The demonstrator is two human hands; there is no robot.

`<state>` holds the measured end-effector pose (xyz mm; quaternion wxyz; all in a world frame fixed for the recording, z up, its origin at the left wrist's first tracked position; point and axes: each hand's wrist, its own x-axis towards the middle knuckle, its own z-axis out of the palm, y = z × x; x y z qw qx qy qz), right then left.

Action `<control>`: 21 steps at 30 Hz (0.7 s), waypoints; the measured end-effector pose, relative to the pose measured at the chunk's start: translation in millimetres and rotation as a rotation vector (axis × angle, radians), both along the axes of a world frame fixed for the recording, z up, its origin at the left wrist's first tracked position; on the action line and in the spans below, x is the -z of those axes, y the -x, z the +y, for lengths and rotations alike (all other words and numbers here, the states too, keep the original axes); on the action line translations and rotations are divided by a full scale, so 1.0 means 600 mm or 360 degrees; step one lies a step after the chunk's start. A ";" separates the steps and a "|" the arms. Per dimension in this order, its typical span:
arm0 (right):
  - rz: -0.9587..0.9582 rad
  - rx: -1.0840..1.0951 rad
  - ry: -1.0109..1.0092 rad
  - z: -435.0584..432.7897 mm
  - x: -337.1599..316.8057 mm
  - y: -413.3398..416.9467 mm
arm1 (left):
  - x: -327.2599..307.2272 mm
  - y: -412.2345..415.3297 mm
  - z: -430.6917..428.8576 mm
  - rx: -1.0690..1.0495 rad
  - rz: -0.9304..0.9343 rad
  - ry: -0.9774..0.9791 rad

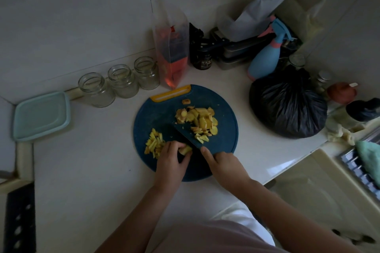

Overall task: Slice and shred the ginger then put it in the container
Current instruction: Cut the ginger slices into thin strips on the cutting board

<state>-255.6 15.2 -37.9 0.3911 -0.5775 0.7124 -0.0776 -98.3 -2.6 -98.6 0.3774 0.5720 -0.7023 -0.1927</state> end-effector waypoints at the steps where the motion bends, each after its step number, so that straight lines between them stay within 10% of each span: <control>1: 0.0033 -0.0018 0.0022 0.003 0.000 -0.005 | -0.001 0.000 -0.001 0.0005 -0.0015 0.0001; 21: 0.0231 -0.0180 0.0250 0.034 0.002 -0.028 | -0.005 -0.009 0.002 -0.0016 0.0086 -0.0146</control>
